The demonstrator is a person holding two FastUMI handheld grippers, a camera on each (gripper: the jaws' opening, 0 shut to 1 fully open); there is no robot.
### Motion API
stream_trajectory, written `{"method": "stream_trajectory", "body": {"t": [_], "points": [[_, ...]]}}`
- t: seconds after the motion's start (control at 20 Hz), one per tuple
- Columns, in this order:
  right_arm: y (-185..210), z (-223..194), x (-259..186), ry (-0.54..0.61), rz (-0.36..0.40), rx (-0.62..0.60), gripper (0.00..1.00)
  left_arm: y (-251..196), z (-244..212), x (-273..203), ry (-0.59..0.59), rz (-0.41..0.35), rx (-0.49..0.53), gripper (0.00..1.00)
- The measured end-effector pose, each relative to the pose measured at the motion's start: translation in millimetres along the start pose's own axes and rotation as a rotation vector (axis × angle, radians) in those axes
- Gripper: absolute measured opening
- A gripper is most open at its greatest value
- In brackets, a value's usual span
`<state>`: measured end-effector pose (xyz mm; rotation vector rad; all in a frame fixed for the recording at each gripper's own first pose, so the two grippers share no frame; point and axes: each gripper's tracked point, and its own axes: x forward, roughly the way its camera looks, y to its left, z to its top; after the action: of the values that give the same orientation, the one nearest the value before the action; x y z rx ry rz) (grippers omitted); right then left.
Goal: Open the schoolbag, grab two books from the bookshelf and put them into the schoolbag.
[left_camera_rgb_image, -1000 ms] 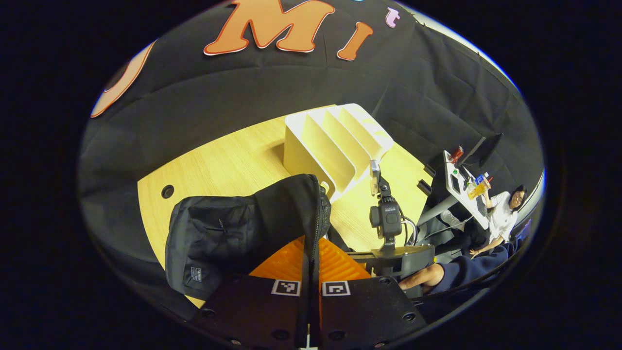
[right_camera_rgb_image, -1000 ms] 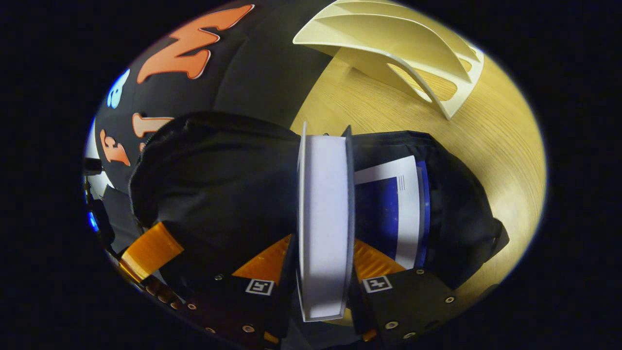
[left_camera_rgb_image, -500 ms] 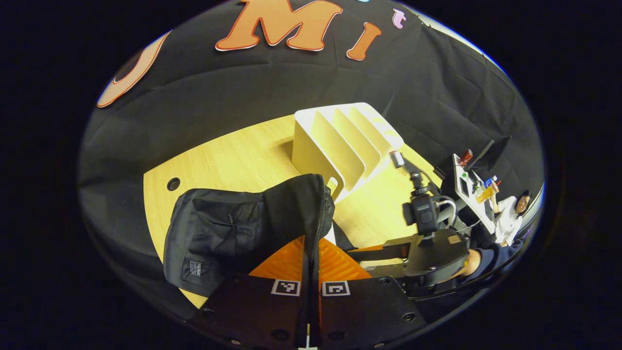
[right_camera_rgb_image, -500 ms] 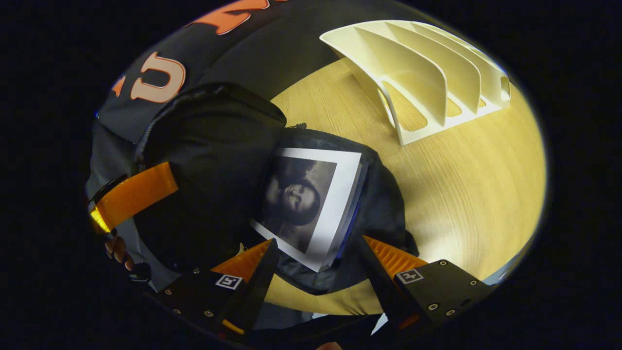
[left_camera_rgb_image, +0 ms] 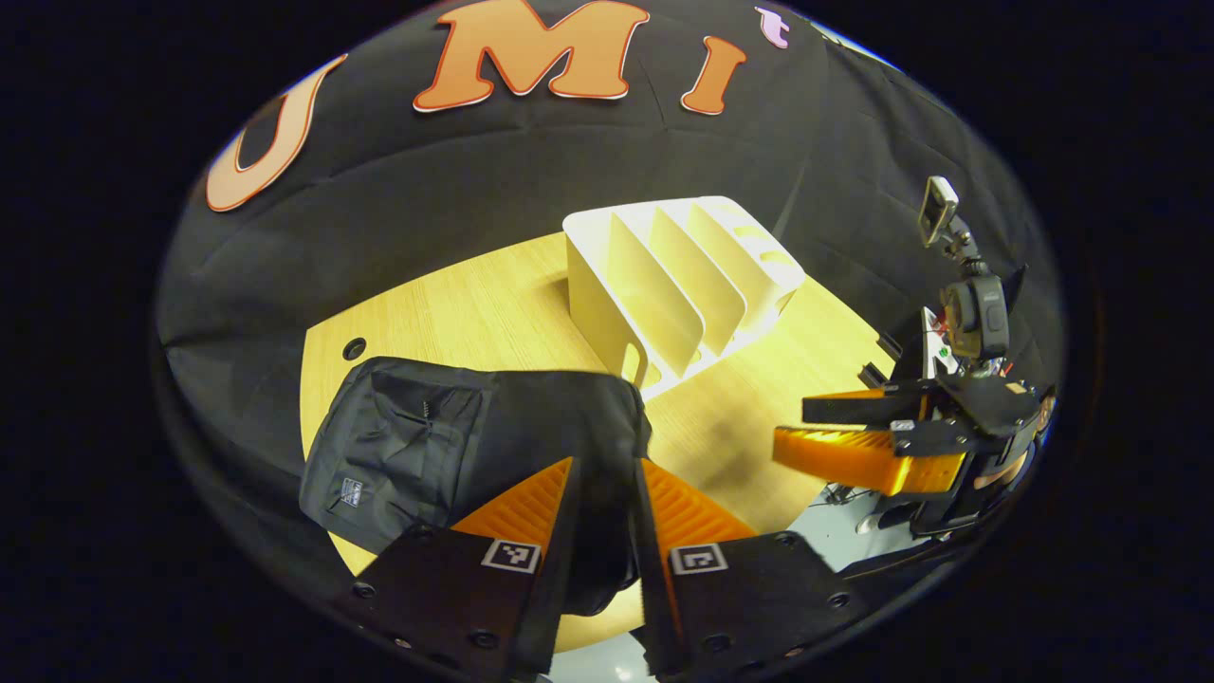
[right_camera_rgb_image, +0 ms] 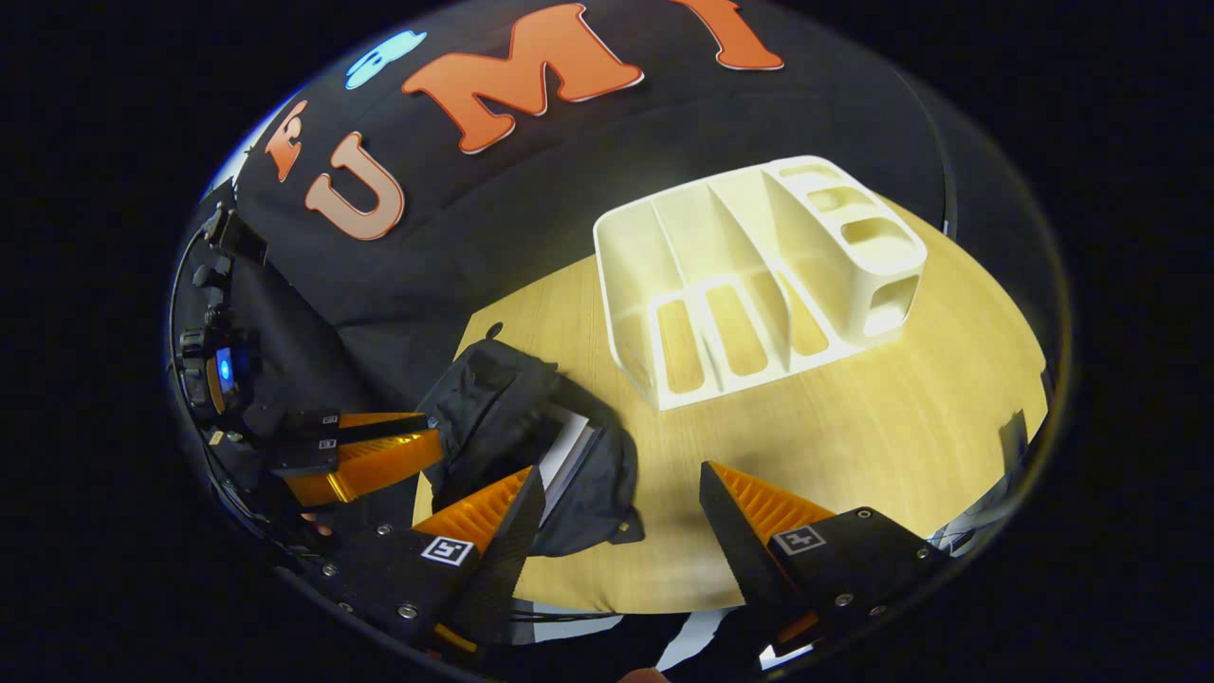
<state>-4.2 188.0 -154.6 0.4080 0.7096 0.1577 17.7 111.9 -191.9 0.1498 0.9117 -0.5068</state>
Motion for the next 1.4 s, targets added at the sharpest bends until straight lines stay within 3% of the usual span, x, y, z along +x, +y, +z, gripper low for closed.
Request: {"method": "stream_trajectory", "body": {"t": [0.25,0.45,0.65,1.0,1.4], "points": [[-31.7,37.0,-25.4,-0.078,-0.034,-0.064,0.98,-42.7,21.2,-3.0,-0.074,0.055,-0.017,0.63],[-51.2,75.7,-48.3,-0.188,-0.049,-0.145,0.98,-83.0,58.4,-14.1,-0.206,0.096,-0.039,0.86],[-49.4,119.3,-77.8,-0.319,-0.069,-0.261,0.98,-116.1,98.0,-34.3,-0.383,0.154,-0.059,0.93],[-48.8,155.9,-129.3,-0.476,-0.071,-0.357,0.98,-142.2,131.3,-74.5,-0.673,0.231,-0.09,0.92],[-39.4,166.6,-134.4,-0.555,-0.092,-0.366,0.98,-136.4,166.8,-118.4,-0.898,0.223,-0.104,0.92]]}}
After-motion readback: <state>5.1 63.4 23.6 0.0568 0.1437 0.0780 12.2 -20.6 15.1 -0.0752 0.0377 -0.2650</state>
